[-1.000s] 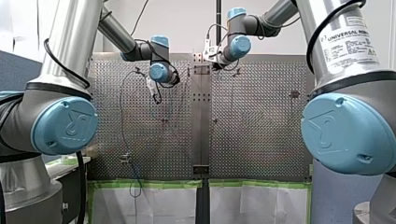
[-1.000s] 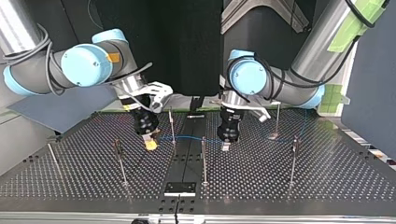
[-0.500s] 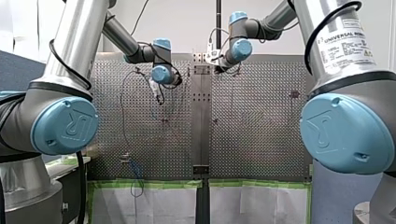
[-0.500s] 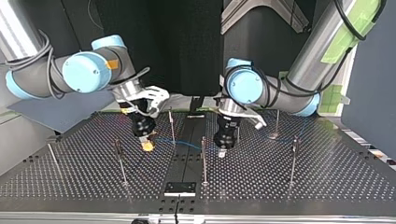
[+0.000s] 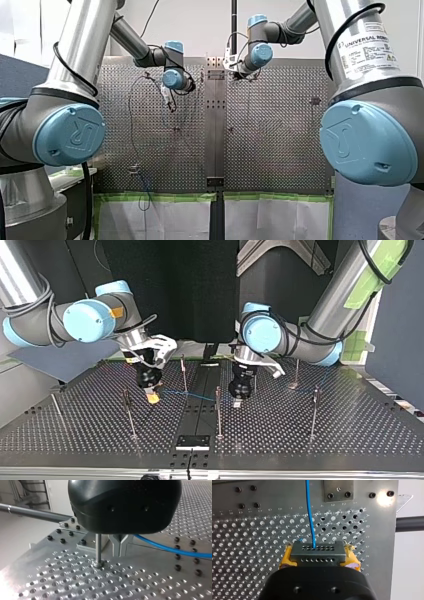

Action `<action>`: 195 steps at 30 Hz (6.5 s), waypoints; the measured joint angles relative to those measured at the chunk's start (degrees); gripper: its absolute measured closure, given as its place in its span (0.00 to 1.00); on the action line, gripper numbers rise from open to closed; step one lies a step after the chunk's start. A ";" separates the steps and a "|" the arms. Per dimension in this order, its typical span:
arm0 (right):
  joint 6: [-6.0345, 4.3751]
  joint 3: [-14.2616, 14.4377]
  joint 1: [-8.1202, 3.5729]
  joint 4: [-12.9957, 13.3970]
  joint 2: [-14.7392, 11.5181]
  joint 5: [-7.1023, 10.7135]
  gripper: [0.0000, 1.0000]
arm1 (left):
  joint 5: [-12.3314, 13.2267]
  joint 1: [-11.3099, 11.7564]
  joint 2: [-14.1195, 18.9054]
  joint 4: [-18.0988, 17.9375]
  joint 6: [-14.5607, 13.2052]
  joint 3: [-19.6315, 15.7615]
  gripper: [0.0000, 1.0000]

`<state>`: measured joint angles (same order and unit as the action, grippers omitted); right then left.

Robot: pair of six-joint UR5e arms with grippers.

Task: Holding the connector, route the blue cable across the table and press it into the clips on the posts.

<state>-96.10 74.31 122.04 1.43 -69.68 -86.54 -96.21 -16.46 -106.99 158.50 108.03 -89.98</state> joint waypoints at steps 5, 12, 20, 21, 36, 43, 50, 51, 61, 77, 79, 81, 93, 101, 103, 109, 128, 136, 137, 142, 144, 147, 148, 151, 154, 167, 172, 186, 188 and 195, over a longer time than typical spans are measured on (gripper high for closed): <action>0.02 0.01 -0.02 0.03 0.02 0.04 1.00 | -1.98 0.00 0.01 2.05 -0.69 -0.04 0.68; 0.02 0.01 0.03 0.00 0.03 0.11 1.00 | -3.63 0.00 0.06 5.18 -2.58 -0.08 0.00; 0.12 0.02 0.33 -0.12 0.02 0.13 1.00 | -5.10 0.00 0.58 9.19 -4.67 -0.45 0.00; 0.14 0.02 0.33 -0.14 0.02 0.13 1.00 | -5.26 0.00 0.82 9.58 -4.65 -0.65 0.00; 0.19 -0.07 -0.06 -0.16 -0.02 0.06 1.00 | -4.45 0.00 8.22 9.88 -2.46 -7.11 0.00; 0.12 -0.07 -0.10 -0.25 -0.18 0.05 1.00 | -3.53 -0.81 11.45 9.01 -0.66 -8.02 0.00; -0.15 -0.68 -0.73 -0.37 -0.48 0.11 1.00 | -0.92 -4.14 13.94 9.55 -0.82 -8.97 0.00; -0.17 -0.73 -0.80 -0.41 -0.50 0.10 1.00 | -0.82 -4.58 14.01 9.58 -0.94 -8.99 0.00; -0.52 -0.86 -1.40 -0.82 -0.52 -0.02 1.00 | -3.55 -9.23 14.09 6.60 -1.12 -7.64 0.00; -1.00 -0.87 -2.22 -0.96 -0.46 -0.04 1.00 | -11.20 -16.47 8.37 9.34 -6.04 -0.13 0.00; -1.00 -0.86 -2.32 -0.97 -0.45 -0.04 1.00 | -12.27 -16.69 8.08 10.41 -6.56 0.94 0.00; -0.99 -0.84 -2.39 -0.97 -0.44 -0.05 1.00 | -13.08 -16.66 7.97 11.23 -6.91 1.77 0.00; -0.97 -0.78 -2.57 -1.00 -0.40 -0.05 1.00 | -15.28 -16.67 5.01 16.28 -8.66 7.77 0.00; -1.02 -0.78 -2.67 -0.98 -0.34 0.02 1.00 | -15.07 -15.99 3.89 18.27 -8.89 11.58 0.00; -1.00 -0.78 -2.70 -0.98 -0.34 0.04 1.00 | -14.94 -16.07 3.16 19.05 -9.03 12.58 0.00; -0.97 -0.78 -2.72 -0.97 -0.27 0.04 1.00 | -14.44 -16.15 2.17 19.41 -9.15 14.01 0.00; -1.03 -0.78 -2.90 -0.89 -0.24 0.13 1.00 | -14.49 -15.76 -1.71 16.83 -8.98 15.84 0.00; -1.03 -0.78 -2.86 -0.88 -0.25 0.27 1.00 | -14.90 -15.93 -4.84 19.27 -8.86 19.15 0.00; -1.03 -0.78 -2.85 -0.89 -0.25 0.33 1.00 | -14.98 -15.84 -5.25 19.41 -8.74 19.57 0.00; -1.04 -0.78 -2.87 -0.86 -0.24 0.48 1.00 | -14.76 -15.42 -7.57 20.15 -8.32 21.92 0.00; -1.04 -0.78 -2.88 -0.83 -0.23 0.48 1.00 | -14.56 -15.34 -8.46 20.70 -8.29 22.82 0.00; -1.04 -0.78 -2.89 -0.81 -0.23 0.50 1.00 | -14.46 -15.30 -9.87 21.86 -8.27 24.27 0.00; -1.04 -0.78 -2.90 -0.80 -0.23 0.51 1.00 | -14.52 -15.31 -10.46 22.09 -8.24 24.88 0.00; -1.04 -0.78 -2.89 -0.80 -0.20 0.55 1.00 | -14.67 -15.27 -11.49 22.04 -8.18 26.40 0.00; -1.04 -0.78 -2.90 -0.80 -0.19 0.56 1.00 | -14.76 -15.23 -11.83 21.92 -8.10 27.70 0.00; -1.04 -0.78 -2.98 -0.80 -0.17 0.57 1.00 | -16.80 -15.12 -11.96 22.18 -8.21 31.16 0.07; -1.04 -0.78 -3.04 -0.81 -0.17 0.59 1.00 | -17.08 -15.17 -11.96 22.28 -8.48 31.16 1.00; -1.03 0.05 -2.68 -0.89 -0.16 0.54 1.00 | -20.98 -16.63 -11.66 22.88 -9.09 26.24 1.00; -1.00 0.87 -2.61 -0.85 -0.17 0.46 1.00 | -22.15 -17.13 -11.29 22.32 -9.11 25.05 1.00; -0.95 4.33 -2.45 -0.79 -0.25 0.37 1.00 | -25.14 -18.33 -8.09 18.84 -7.99 21.12 1.00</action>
<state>-97.05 78.64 119.59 0.63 -69.92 -86.17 -121.35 -34.79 -115.08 177.34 100.04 -68.86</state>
